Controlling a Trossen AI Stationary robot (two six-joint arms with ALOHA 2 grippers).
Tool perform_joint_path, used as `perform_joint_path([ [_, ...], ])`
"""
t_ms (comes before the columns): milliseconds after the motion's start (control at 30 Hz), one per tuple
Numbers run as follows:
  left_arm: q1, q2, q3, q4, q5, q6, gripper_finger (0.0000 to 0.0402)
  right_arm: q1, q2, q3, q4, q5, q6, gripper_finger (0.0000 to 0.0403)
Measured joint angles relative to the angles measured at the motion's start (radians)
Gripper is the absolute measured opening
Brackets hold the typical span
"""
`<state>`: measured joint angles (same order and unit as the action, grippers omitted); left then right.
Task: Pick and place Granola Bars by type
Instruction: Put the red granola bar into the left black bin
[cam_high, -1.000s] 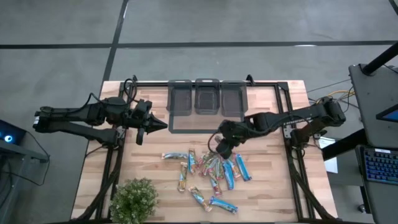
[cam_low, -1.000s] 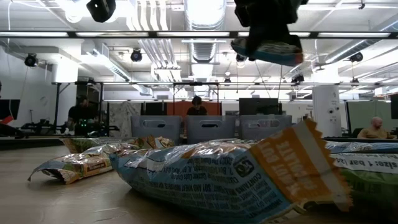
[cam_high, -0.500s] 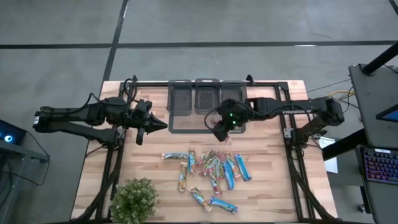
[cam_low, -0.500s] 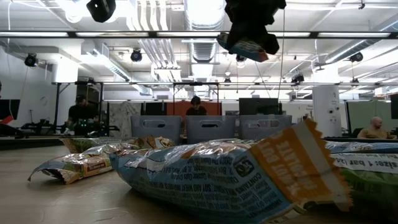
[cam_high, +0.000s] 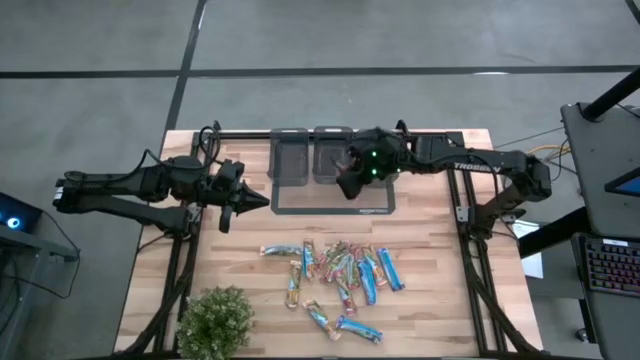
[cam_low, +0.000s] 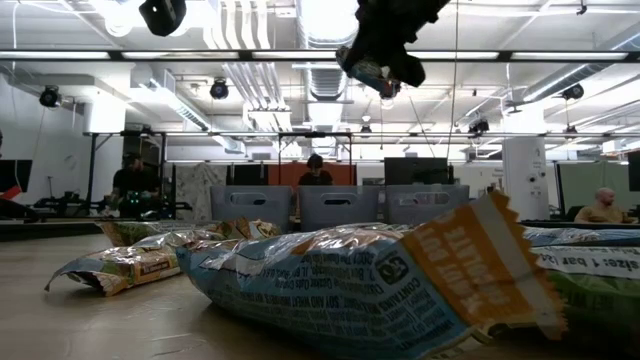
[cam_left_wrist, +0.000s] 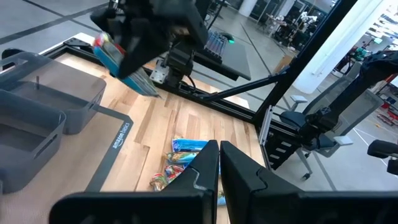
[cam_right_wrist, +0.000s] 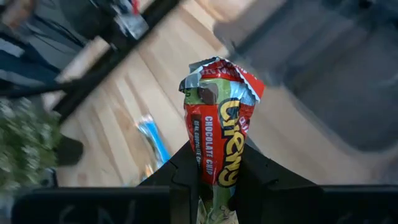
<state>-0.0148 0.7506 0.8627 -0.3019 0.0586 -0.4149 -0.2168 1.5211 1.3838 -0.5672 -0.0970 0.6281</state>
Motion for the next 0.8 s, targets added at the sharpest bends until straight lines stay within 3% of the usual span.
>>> perform_joint_path([
  [467,0.0,0.0,0.0,0.0,0.0,0.0,0.0,-0.112,0.004,0.0,0.143,-0.072,-0.008,0.0059],
  [800,0.0,0.0,0.0,0.0,-0.006,0.0,0.0,-0.124,0.005,0.0,0.307,-0.097,-0.011,0.0059],
])
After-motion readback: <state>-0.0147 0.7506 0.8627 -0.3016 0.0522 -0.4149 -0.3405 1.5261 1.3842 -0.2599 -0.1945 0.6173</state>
